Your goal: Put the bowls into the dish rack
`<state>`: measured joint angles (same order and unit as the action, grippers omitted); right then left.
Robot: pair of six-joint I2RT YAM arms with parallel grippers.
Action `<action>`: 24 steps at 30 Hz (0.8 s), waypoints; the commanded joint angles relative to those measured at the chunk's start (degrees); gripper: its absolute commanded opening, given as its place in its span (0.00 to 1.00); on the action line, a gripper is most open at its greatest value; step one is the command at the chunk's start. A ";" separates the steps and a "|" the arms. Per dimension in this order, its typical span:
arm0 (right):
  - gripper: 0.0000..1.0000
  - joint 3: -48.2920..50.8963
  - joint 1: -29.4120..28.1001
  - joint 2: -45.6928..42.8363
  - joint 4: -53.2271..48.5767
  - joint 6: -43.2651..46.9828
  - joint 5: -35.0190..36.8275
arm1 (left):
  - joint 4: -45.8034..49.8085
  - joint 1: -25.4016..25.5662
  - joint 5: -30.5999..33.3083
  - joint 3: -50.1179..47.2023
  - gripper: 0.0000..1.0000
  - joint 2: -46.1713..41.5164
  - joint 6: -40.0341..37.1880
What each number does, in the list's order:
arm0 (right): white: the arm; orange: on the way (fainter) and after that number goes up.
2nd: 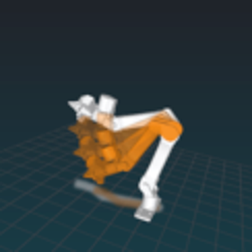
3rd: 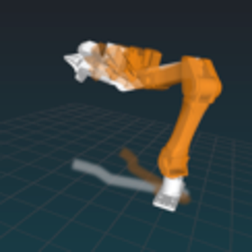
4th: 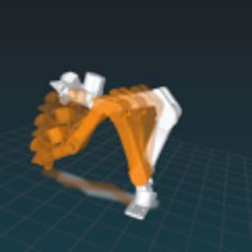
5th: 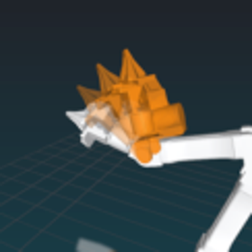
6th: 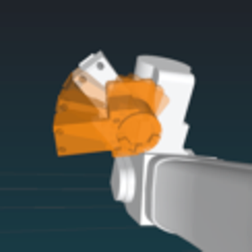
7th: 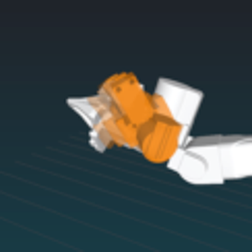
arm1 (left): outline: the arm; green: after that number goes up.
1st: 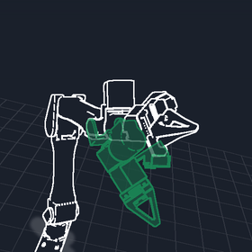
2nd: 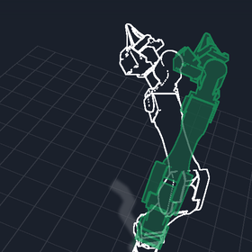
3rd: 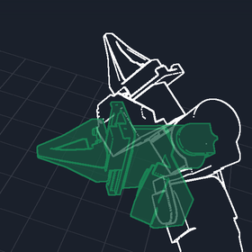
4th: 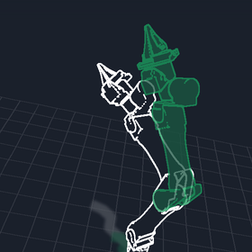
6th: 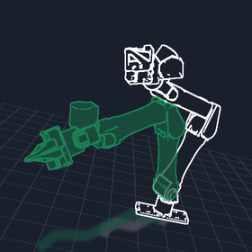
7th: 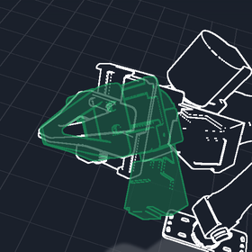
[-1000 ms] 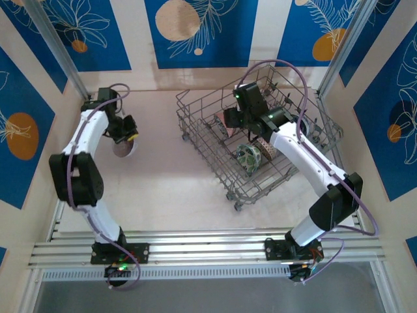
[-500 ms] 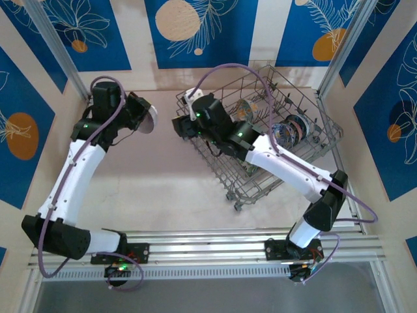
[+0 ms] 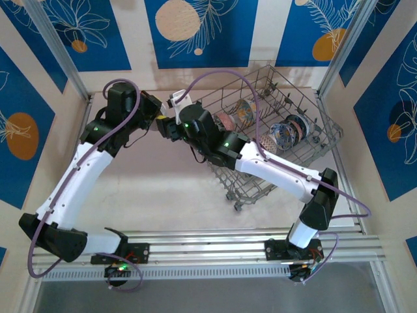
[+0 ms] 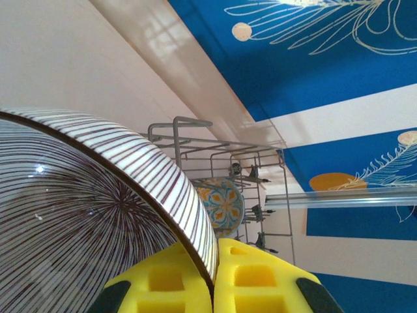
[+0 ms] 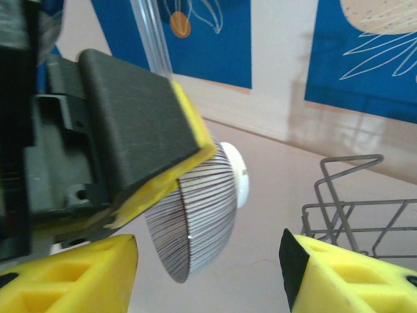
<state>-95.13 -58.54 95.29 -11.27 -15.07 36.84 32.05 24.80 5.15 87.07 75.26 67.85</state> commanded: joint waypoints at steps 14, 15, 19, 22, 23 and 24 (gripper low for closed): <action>0.55 2.52 0.75 5.54 8.72 -3.92 8.81 | -5.84 0.95 0.73 2.57 0.00 -0.74 4.01; 0.53 2.54 0.71 5.76 9.05 -4.63 9.92 | -6.10 1.05 0.72 2.33 0.00 -0.84 4.33; 0.44 3.87 0.67 6.47 12.90 -6.19 13.48 | -6.77 1.17 0.09 1.70 0.00 -0.58 5.41; 0.37 3.52 0.76 7.38 14.68 -6.31 15.74 | -7.23 1.30 -0.61 1.29 0.00 -0.38 6.04; 0.34 3.34 0.80 7.79 15.64 -5.64 16.10 | -7.62 1.37 -0.82 1.02 0.00 -0.36 6.15; 0.30 3.12 0.74 8.05 16.31 -5.08 16.72 | -7.85 1.39 -1.11 0.78 0.00 -0.29 6.24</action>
<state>-92.07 -58.50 102.10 0.56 -19.68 47.22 27.68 25.32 4.99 87.18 75.59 72.01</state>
